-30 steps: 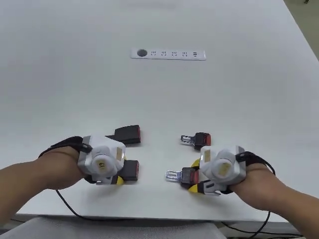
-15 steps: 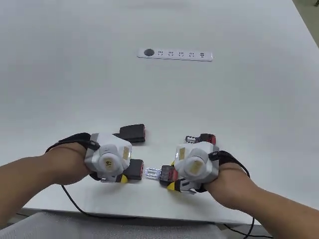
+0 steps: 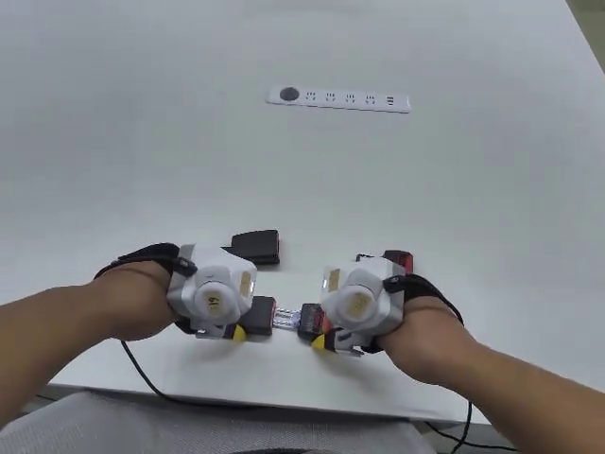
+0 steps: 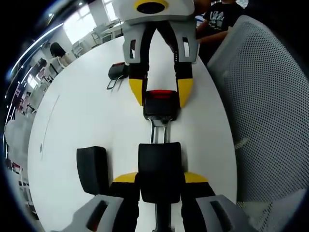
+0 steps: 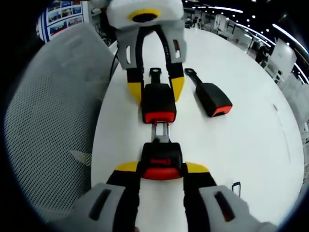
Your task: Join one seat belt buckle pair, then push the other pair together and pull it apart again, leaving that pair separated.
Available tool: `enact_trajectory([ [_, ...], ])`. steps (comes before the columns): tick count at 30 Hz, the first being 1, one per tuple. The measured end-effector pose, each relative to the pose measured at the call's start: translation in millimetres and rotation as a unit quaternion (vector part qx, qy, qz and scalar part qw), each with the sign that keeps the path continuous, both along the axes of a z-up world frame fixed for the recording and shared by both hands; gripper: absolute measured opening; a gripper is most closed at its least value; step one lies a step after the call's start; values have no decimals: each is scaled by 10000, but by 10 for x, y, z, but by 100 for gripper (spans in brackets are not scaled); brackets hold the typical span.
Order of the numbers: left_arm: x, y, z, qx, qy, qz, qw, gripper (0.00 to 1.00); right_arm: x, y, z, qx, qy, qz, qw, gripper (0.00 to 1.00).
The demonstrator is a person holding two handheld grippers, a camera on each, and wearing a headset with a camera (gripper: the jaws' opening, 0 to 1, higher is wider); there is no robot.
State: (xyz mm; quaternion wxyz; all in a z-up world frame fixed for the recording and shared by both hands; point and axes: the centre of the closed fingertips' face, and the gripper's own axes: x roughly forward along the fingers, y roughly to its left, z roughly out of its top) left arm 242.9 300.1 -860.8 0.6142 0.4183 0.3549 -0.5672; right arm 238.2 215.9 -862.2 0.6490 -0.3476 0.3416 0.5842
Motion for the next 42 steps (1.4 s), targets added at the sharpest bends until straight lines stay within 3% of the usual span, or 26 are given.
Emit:
enact_trajectory([
  [11,3,3,4,4,-21,22,10000,34,9,133,-2,95,-130,140,9998,34],
  [19,12,-9,10,-89,35,-46,9999,33,24,153,4,251,-33,117,9996,33],
  [38,1,-8,1,-153,117,-90,9998,33,21,331,10,206,14,129,9997,32],
  [42,0,-5,-8,-191,129,-92,9997,33,62,366,-3,98,-72,115,9999,32],
])
